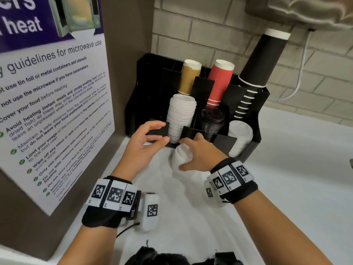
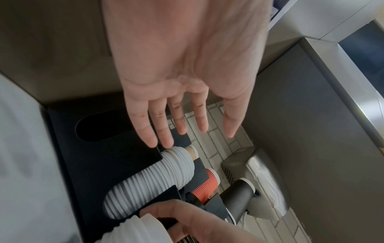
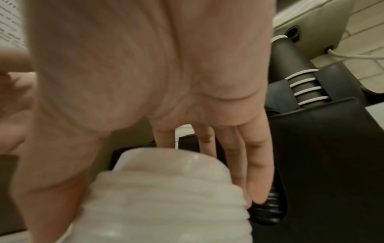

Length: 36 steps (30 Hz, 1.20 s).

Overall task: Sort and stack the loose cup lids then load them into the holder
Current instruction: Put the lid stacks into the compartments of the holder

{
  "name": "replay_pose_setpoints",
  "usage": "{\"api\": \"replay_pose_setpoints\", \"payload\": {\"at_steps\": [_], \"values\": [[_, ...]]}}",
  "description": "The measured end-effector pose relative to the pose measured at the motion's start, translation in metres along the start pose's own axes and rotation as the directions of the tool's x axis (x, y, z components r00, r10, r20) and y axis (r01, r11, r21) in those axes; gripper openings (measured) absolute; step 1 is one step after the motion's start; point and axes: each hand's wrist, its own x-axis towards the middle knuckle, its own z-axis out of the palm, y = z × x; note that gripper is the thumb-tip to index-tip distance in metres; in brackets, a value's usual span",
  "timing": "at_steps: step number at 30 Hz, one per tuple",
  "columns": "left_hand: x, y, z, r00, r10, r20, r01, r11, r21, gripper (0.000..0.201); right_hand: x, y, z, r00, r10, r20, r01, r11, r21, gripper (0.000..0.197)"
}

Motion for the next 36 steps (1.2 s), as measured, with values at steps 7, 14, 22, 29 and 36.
{"api": "replay_pose_setpoints", "payload": {"at_steps": [7,14,22,29,36], "values": [[0.000,0.000,0.000,1.000,0.006,-0.002,-0.006,1.000,0.000,0.031,-0.004,-0.005,0.003,0.999,0.022,0.031,-0.021,1.000,-0.023,0.077],[0.002,-0.001,0.001,1.000,0.005,0.001,-0.005,1.000,0.000,0.031,-0.003,-0.004,-0.002,0.999,0.015,0.037,-0.016,0.999,0.028,0.074],[0.001,-0.002,0.004,0.999,-0.033,0.038,0.035,0.999,-0.035,0.048,-0.019,0.003,-0.030,0.982,-0.028,-0.187,0.091,0.938,0.334,0.065],[-0.004,0.002,0.026,0.974,-0.013,0.228,0.058,0.980,-0.190,0.100,-0.044,-0.015,-0.035,0.962,-0.086,-0.259,0.249,0.665,0.704,0.057],[-0.006,0.004,0.023,0.976,0.046,0.213,-0.003,0.981,-0.196,0.090,-0.053,-0.014,-0.033,0.960,-0.079,-0.268,0.268,0.532,0.803,0.059]]}}
